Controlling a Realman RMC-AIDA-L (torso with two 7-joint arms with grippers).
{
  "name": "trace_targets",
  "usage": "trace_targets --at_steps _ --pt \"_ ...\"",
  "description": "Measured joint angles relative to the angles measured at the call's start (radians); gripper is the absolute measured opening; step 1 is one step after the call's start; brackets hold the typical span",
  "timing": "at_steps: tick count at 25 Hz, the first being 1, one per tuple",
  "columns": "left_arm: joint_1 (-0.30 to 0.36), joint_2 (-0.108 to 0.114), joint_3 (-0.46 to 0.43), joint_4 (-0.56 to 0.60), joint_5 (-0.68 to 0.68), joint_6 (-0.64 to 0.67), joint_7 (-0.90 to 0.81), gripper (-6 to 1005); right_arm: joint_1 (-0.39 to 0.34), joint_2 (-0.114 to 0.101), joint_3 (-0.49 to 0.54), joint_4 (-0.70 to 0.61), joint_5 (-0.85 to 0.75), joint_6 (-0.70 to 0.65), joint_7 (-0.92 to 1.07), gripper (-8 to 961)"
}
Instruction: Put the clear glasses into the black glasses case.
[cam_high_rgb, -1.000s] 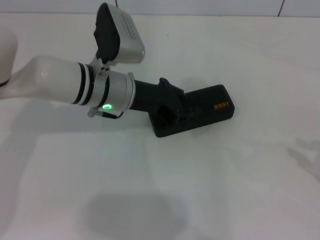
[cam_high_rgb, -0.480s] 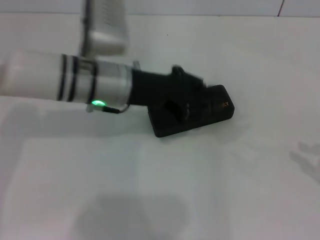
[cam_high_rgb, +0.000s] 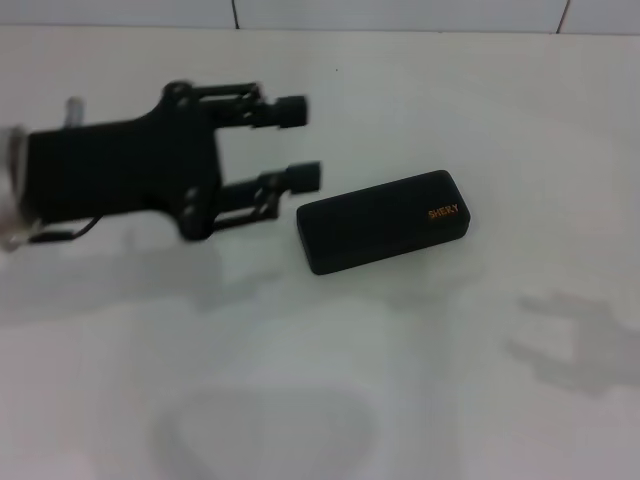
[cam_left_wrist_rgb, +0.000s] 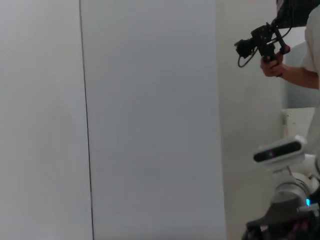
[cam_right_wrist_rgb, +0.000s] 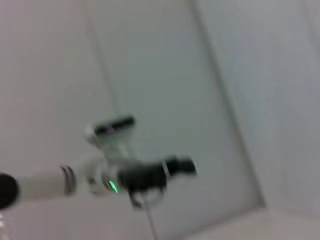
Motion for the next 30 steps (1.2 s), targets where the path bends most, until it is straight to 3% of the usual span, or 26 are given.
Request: trace_targets --at_steps 4,7,12,17,25,30 --pt "0.041 0.021 -0.005 -0.015 0.003 0.114 -0.004 508 0.023 0.002 -0.115 0.045 0.134 0.032 -0.019 474" --pt "0.053 0.040 -0.006 -0.017 0.009 0.154 -0.049 624 0.048 0.003 -0.191 0.059 0.167 0.077 -0.017 717" --pt "0.060 0.051 -0.008 -0.018 0.020 0.158 -0.061 826 0.080 0.008 -0.283 0.060 0.197 0.113 -0.007 816" --pt "0.062 0.064 -0.021 -0.042 0.023 0.158 -0.055 826 0.107 0.016 -0.311 0.061 0.200 0.118 0.017 837" --pt "0.037 0.067 -0.062 -0.121 0.035 0.157 -0.007 827 0.126 0.017 -0.335 0.056 0.201 0.122 0.022 838" --pt "0.037 0.066 -0.062 -0.124 0.038 0.154 -0.005 827 0.140 0.016 -0.428 0.026 0.247 0.112 0.014 842"
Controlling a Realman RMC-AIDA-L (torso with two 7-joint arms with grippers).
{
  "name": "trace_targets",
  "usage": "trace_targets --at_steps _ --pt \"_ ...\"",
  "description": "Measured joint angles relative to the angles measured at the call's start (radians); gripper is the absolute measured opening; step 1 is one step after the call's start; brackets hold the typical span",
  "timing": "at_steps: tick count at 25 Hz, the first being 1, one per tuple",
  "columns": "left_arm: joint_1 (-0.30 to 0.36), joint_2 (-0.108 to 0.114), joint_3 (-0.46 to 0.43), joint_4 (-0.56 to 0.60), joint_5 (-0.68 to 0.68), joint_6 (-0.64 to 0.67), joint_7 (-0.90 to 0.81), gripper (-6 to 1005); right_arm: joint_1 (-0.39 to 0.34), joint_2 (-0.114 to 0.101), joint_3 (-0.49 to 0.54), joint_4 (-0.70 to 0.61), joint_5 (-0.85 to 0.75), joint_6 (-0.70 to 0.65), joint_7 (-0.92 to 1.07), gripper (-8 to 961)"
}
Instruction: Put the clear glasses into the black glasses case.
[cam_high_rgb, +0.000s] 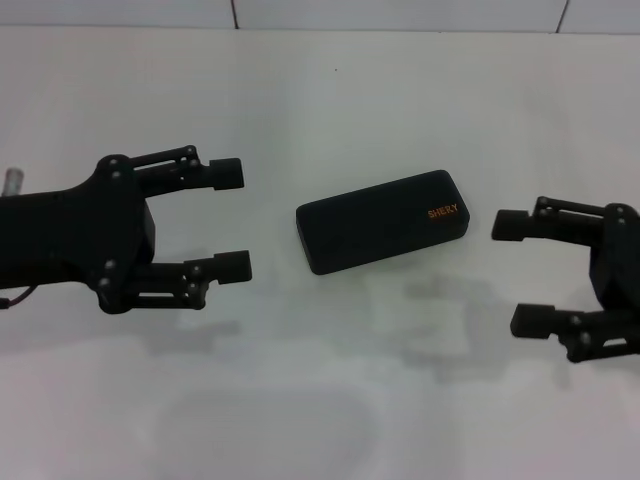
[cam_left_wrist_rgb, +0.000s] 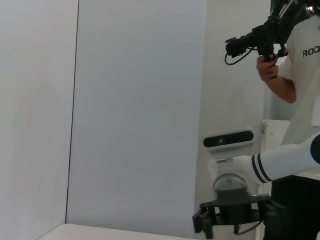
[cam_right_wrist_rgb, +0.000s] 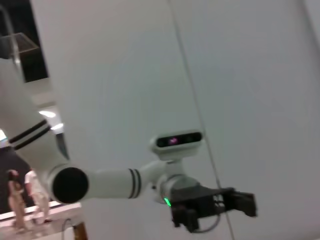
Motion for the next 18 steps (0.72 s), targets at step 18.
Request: trace_targets --at_steps 18 --pt "-0.004 -0.013 0.000 -0.075 0.046 -0.002 0.062 821 0.028 0.000 -0.049 -0.007 0.046 0.023 0.002 858"
